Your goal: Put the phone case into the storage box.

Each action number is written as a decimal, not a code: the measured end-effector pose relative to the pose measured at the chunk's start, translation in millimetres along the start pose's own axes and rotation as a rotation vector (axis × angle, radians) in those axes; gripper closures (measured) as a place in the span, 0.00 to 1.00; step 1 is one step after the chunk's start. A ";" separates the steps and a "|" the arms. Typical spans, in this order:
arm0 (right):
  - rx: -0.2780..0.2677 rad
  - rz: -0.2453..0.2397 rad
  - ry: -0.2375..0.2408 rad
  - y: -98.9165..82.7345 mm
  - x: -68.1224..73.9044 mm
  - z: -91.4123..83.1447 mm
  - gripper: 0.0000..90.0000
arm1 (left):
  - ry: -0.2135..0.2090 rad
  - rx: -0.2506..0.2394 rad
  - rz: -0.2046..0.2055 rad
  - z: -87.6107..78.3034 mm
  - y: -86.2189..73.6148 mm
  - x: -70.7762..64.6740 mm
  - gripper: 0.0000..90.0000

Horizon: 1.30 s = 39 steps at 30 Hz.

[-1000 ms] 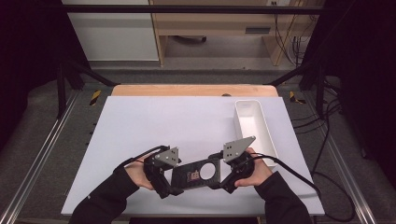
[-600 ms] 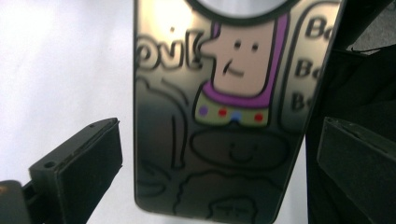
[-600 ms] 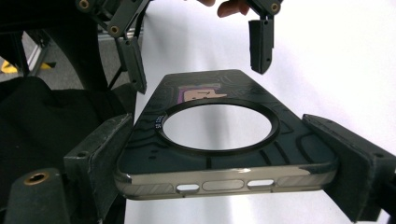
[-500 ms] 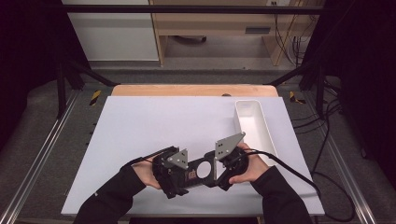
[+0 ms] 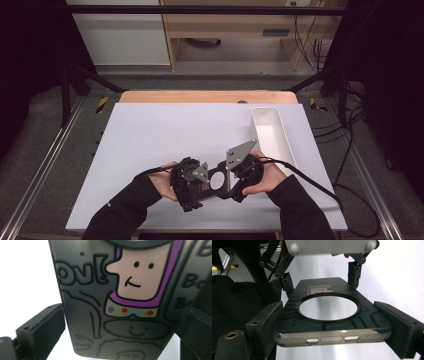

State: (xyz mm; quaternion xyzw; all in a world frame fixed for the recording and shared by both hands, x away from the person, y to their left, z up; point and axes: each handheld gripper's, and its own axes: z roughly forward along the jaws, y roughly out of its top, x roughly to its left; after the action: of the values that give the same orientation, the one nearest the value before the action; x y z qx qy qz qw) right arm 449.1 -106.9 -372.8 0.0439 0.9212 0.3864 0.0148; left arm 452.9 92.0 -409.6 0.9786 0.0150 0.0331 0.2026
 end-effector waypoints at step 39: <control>0.027 0.000 0.000 6.7 -1.8 4.6 0.13 | -0.005 0.048 0.012 5.2 9.4 -0.1 0.13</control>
State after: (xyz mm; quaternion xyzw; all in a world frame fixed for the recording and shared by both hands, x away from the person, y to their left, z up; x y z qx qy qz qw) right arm 451.7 -99.1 -371.3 0.0443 0.9262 0.3741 0.0140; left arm 453.4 81.3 -410.6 0.9834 0.0094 0.0315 0.1786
